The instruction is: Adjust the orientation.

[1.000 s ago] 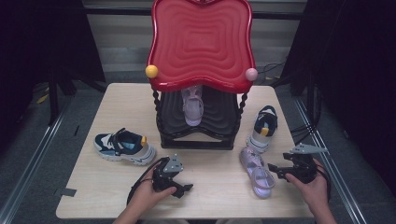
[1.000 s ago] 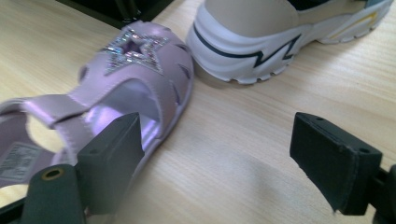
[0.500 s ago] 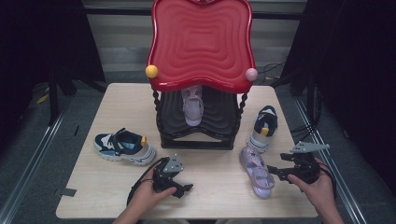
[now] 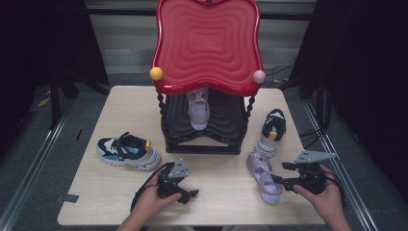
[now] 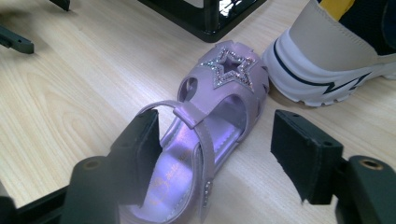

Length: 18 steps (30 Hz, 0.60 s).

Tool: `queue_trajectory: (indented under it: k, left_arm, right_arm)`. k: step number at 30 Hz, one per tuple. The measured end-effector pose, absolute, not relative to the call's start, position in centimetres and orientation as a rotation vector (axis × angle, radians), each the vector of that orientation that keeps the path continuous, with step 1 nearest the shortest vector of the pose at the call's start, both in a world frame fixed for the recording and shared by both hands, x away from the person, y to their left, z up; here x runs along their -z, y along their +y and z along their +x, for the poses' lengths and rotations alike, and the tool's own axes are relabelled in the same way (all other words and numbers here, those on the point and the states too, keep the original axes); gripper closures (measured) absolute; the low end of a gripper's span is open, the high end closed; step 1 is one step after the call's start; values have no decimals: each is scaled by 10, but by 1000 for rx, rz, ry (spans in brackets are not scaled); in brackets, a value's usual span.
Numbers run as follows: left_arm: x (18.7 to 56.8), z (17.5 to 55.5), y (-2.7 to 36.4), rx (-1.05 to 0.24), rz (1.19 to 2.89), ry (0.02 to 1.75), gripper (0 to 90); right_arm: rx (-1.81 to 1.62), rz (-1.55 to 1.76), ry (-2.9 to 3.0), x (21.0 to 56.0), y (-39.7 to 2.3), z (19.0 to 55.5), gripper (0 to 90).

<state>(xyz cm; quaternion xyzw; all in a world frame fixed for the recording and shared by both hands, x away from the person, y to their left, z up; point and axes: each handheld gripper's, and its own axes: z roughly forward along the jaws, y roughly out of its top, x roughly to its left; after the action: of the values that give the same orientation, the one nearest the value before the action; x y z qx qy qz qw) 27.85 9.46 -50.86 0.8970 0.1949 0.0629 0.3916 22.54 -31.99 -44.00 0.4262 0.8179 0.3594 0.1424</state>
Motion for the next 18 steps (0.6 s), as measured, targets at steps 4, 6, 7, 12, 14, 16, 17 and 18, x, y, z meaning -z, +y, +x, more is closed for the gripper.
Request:
queue_trajectory:
  k: [4,6,7,12,14,16,17,18]
  left_arm:
    - [509,278,95,-159,2278,495,126]
    - [509,279,95,-159,2278,495,126]
    - [509,279,95,-160,2278,495,126]
    - [509,279,95,-159,2278,495,126]
    - [509,278,95,-160,2278,496,126]
    - [509,279,95,-160,2278,495,126]
    - [509,279,95,-160,2278,495,126]
    - [509,278,95,-159,2277,496,126]
  right_arm:
    - [-1035,1218,2374,446,-320,225,393]
    - [-1040,1219,2373,448,-320,225,420]
    - [-1038,1221,2371,449,-319,225,434]
    - [-1011,1206,2396,456,-316,226,477]
    - [-995,1198,2388,458,-315,227,503]
    - [-996,1201,2376,459,-315,227,526]
    - [-995,1197,2377,460,-315,227,545]
    - [-988,1197,2377,461,-315,226,548]
